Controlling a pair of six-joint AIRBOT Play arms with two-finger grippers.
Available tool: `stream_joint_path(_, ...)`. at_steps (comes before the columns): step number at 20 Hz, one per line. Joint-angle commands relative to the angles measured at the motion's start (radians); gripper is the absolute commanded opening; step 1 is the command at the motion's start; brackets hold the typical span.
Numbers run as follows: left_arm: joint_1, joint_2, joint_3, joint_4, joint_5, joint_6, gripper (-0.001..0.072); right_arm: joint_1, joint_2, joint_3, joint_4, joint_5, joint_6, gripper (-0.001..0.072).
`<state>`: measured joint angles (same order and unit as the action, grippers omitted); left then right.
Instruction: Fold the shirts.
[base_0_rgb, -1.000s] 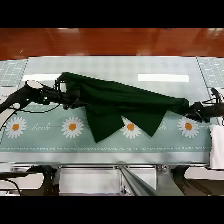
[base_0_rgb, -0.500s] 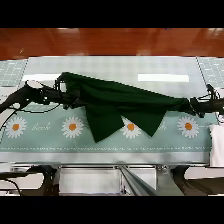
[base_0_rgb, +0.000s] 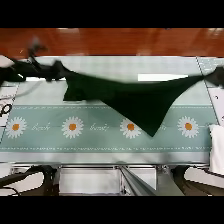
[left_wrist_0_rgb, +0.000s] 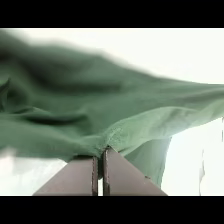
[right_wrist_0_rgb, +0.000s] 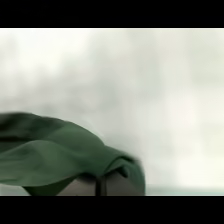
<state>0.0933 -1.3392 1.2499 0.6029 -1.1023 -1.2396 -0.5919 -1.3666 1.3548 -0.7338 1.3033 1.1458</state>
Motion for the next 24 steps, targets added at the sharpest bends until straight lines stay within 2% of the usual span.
stream_joint_path(1,0.063,0.101,0.250,-0.001,0.024,-0.004,0.0020,0.077,0.117,0.226,0.069,-0.032,0.090,0.0029)
stream_joint_path(4,0.133,0.156,0.501,-0.001,0.016,-0.046,0.0020,0.115,0.163,0.476,0.022,-0.015,0.208,0.0029)
stream_joint_path(8,0.222,0.280,0.682,-0.001,0.002,-0.056,0.0020,0.114,0.269,0.728,-0.004,0.024,0.261,0.0030)
stream_joint_path(12,0.315,0.472,0.685,0.059,-0.052,-0.056,0.0020,0.114,0.466,0.732,-0.170,0.076,0.280,0.0030)
stream_joint_path(15,0.383,0.631,0.684,0.211,-0.103,-0.061,0.0020,0.114,0.584,0.732,-0.305,0.132,0.312,0.0030)
stream_joint_path(16,0.386,0.681,0.684,0.304,-0.119,-0.098,0.0020,0.114,0.614,0.732,-0.335,0.153,0.317,0.0030)
stream_joint_path(19,0.347,0.786,0.661,0.521,-0.130,-0.154,0.0020,0.138,0.680,0.692,-0.389,0.193,0.342,0.0030)
stream_joint_path(22,0.237,0.810,0.591,0.576,-0.168,-0.185,0.0020,0.217,0.718,0.560,-0.404,0.240,0.344,0.0030)
stream_joint_path(24,0.215,0.809,0.490,0.644,-0.216,-0.265,0.0020,0.243,0.728,0.457,-0.403,0.260,0.344,0.0030)
